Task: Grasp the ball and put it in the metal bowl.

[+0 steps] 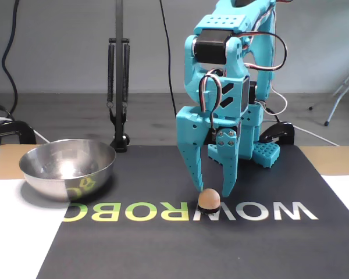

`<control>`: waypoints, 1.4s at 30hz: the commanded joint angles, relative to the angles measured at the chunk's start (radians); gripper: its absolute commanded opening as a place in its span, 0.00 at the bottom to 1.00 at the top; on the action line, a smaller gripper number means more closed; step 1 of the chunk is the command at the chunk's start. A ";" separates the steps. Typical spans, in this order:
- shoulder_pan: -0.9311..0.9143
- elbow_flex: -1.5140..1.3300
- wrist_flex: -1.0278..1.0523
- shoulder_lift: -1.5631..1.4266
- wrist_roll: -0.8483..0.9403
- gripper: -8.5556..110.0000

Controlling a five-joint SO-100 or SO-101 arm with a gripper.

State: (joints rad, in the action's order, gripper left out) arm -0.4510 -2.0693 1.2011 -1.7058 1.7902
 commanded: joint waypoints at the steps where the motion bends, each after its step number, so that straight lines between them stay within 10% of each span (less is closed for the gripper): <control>1: -0.002 0.015 0.008 -0.003 0.008 0.49; 42: -0.018 -0.124 -0.121 -0.017 0.000 0.49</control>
State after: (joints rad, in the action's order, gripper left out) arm -0.4709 -2.1936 1.0723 -1.7027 1.7902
